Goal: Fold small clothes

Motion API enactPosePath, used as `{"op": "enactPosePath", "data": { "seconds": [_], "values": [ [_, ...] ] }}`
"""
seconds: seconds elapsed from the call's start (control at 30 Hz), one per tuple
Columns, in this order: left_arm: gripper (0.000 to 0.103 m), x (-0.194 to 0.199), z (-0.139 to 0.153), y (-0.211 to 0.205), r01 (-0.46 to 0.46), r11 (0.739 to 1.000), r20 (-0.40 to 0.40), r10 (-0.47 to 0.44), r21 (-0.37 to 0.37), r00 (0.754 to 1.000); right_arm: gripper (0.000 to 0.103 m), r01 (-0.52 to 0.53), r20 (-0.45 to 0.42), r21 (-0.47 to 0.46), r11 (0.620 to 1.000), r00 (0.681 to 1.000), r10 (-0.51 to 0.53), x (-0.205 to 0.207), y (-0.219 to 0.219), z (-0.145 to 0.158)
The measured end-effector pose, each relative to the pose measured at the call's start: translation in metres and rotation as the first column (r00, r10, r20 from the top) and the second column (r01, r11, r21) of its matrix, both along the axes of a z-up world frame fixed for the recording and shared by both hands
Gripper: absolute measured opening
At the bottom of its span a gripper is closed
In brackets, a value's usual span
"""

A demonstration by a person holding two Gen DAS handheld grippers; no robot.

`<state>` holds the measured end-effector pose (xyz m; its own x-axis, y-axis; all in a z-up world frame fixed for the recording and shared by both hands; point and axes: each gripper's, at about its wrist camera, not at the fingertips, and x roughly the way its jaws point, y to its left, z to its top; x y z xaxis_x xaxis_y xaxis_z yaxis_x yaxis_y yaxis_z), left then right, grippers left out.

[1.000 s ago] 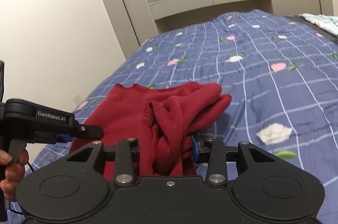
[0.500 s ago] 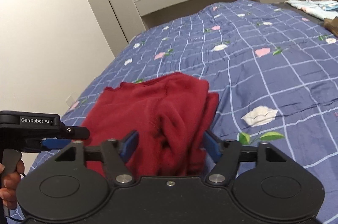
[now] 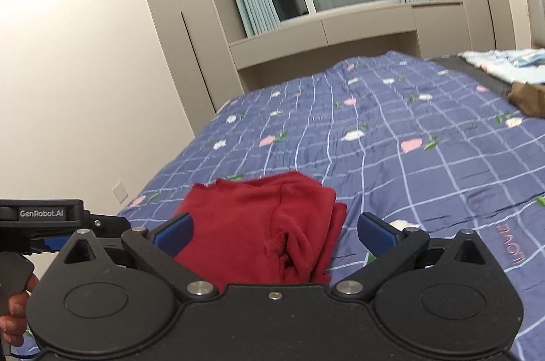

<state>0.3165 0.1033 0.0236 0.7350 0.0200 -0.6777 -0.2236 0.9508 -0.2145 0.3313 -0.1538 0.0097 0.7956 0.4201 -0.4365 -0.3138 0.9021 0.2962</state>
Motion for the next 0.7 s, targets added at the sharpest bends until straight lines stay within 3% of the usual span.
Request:
{"op": "enactPosePath", "data": {
  "seconds": [0.37, 0.7],
  "values": [
    [0.102, -0.061, 0.026, -0.021, 0.014, 0.997, 0.091, -0.021, 0.073, 0.996, 0.102, 0.033, 0.094, 0.003, 0.999, 0.995, -0.033, -0.054, -0.018, 0.026],
    [0.102, -0.116, 0.029, -0.034, 0.02, 0.995, 0.138, -0.033, 0.096, 0.99, 0.102, 0.022, 0.165, -0.041, 0.999, 0.986, -0.015, -0.107, -0.025, 0.035]
  ]
}}
